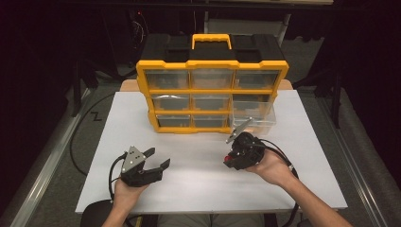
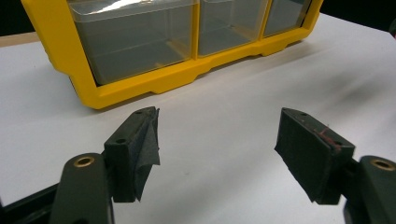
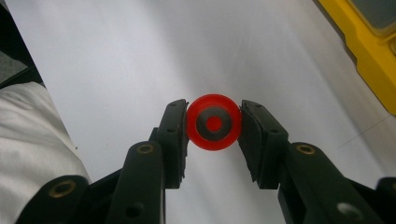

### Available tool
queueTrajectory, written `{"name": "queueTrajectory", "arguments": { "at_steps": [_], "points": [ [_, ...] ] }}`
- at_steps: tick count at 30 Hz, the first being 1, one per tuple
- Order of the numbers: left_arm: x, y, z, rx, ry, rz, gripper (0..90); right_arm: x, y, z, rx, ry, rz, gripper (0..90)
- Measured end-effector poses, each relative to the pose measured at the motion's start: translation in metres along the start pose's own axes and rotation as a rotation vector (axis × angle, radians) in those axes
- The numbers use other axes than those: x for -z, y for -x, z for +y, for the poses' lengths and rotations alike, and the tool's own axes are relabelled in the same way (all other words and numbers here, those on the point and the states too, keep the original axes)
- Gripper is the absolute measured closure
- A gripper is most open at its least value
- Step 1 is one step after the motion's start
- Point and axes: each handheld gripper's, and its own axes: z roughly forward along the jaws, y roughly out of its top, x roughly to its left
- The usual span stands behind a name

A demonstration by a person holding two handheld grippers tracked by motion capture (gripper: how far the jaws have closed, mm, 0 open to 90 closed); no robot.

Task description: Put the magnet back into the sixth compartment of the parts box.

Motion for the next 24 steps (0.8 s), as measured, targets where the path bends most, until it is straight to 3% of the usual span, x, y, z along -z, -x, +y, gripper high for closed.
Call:
{"name": "queueTrajectory", "arguments": {
  "at_steps": [24],
  "points": [
    [0.0,0.0,0.0,0.001,0.003,0.0,29.8,0.022,0.004,0.003,-0.015,0.041,0.0,64.9]
  ]
}}
